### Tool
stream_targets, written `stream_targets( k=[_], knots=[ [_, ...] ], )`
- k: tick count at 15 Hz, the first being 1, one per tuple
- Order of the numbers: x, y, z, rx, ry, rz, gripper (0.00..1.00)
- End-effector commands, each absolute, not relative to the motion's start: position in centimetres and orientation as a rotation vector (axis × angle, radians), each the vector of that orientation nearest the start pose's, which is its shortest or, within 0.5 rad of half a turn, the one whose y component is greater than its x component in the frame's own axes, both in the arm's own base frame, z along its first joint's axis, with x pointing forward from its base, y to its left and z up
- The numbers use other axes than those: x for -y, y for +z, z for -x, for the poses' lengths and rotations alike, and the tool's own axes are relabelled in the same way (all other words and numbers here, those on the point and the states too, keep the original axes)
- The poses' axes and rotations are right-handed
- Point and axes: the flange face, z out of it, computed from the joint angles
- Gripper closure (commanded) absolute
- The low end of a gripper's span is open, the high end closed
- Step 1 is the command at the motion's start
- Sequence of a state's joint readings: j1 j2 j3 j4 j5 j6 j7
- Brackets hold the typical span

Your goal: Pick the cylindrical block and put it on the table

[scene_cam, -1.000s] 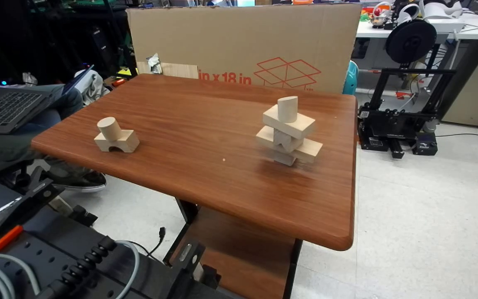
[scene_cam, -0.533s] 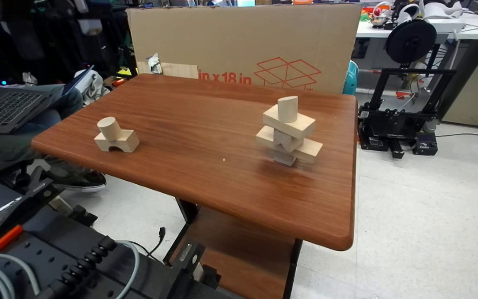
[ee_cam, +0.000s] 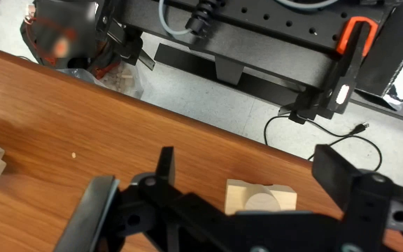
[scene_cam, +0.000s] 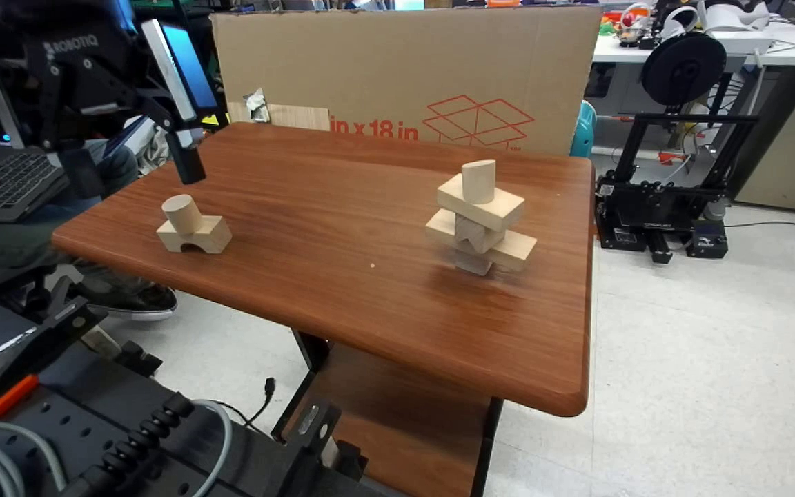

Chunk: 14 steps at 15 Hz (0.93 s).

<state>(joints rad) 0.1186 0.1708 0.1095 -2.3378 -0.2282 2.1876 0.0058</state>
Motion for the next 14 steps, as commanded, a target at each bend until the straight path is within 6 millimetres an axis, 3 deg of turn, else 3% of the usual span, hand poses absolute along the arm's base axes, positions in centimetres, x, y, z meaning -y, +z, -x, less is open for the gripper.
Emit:
stream_targets(
  k=[1, 5, 14],
  knots=[
    [-12.3, 22.7, -47.9, 0.736, 0.446, 3.207, 0.0],
    [-13.6, 21.2, -49.0, 0.753, 0.383, 3.188, 0.0],
    [-13.7, 19.9, -49.6, 0.751, 0.3, 3.152, 0.03]
  ],
)
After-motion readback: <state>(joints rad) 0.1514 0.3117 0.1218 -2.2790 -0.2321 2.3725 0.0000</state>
